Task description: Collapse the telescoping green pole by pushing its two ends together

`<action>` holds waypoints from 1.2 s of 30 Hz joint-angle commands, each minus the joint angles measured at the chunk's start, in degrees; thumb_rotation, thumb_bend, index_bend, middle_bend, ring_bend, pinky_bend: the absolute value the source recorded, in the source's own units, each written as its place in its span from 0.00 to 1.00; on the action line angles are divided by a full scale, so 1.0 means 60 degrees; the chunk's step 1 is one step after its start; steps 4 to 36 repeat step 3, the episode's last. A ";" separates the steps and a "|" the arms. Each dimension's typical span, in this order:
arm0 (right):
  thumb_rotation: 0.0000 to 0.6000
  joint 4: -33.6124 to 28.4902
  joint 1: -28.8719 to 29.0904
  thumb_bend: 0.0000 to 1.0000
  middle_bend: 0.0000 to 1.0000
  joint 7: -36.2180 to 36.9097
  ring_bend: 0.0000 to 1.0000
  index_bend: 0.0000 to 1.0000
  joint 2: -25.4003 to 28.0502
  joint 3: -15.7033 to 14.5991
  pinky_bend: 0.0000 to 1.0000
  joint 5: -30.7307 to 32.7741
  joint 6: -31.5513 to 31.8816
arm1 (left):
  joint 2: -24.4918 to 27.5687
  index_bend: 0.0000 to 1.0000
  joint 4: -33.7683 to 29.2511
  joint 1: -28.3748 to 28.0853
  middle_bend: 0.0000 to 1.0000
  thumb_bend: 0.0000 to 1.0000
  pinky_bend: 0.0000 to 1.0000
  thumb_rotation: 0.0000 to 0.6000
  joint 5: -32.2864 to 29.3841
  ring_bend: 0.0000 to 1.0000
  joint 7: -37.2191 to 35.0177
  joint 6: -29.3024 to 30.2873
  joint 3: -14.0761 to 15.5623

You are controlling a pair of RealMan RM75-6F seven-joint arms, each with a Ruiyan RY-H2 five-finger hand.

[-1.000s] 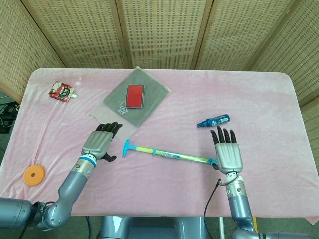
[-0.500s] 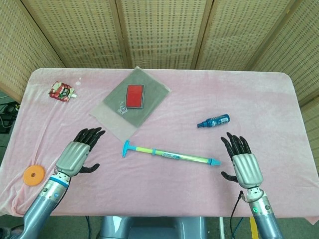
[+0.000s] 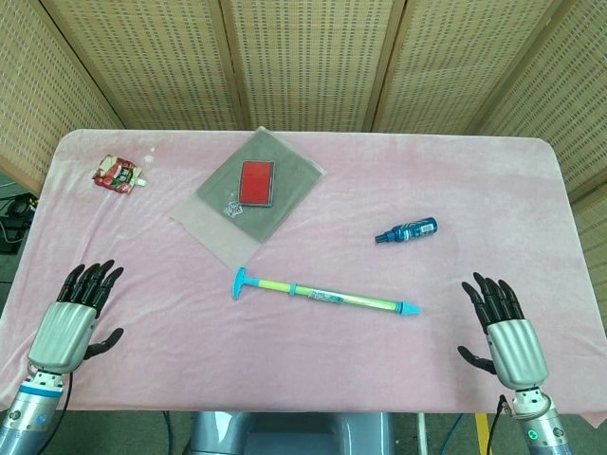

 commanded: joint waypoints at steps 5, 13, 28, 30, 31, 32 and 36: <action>1.00 -0.0063 -0.0083 0.23 0.00 -0.0100 0.00 0.00 0.0042 0.0145 0.00 0.0013 -0.0168 | 0.0059 0.00 0.0021 0.0253 0.00 0.24 0.00 1.00 -0.0055 0.00 0.0042 -0.0070 -0.0259; 1.00 -0.0063 -0.0083 0.23 0.00 -0.0100 0.00 0.00 0.0042 0.0145 0.00 0.0013 -0.0168 | 0.0059 0.00 0.0021 0.0253 0.00 0.24 0.00 1.00 -0.0055 0.00 0.0042 -0.0070 -0.0259; 1.00 -0.0063 -0.0083 0.23 0.00 -0.0100 0.00 0.00 0.0042 0.0145 0.00 0.0013 -0.0168 | 0.0059 0.00 0.0021 0.0253 0.00 0.24 0.00 1.00 -0.0055 0.00 0.0042 -0.0070 -0.0259; 1.00 -0.0063 -0.0083 0.23 0.00 -0.0100 0.00 0.00 0.0042 0.0145 0.00 0.0013 -0.0168 | 0.0059 0.00 0.0021 0.0253 0.00 0.24 0.00 1.00 -0.0055 0.00 0.0042 -0.0070 -0.0259; 1.00 -0.0063 -0.0083 0.23 0.00 -0.0100 0.00 0.00 0.0042 0.0145 0.00 0.0013 -0.0168 | 0.0059 0.00 0.0021 0.0253 0.00 0.24 0.00 1.00 -0.0055 0.00 0.0042 -0.0070 -0.0259; 1.00 -0.0063 -0.0083 0.23 0.00 -0.0100 0.00 0.00 0.0042 0.0145 0.00 0.0013 -0.0168 | 0.0059 0.00 0.0021 0.0253 0.00 0.24 0.00 1.00 -0.0055 0.00 0.0042 -0.0070 -0.0259; 1.00 -0.0063 -0.0083 0.23 0.00 -0.0100 0.00 0.00 0.0042 0.0145 0.00 0.0013 -0.0168 | 0.0059 0.00 0.0021 0.0253 0.00 0.24 0.00 1.00 -0.0055 0.00 0.0042 -0.0070 -0.0259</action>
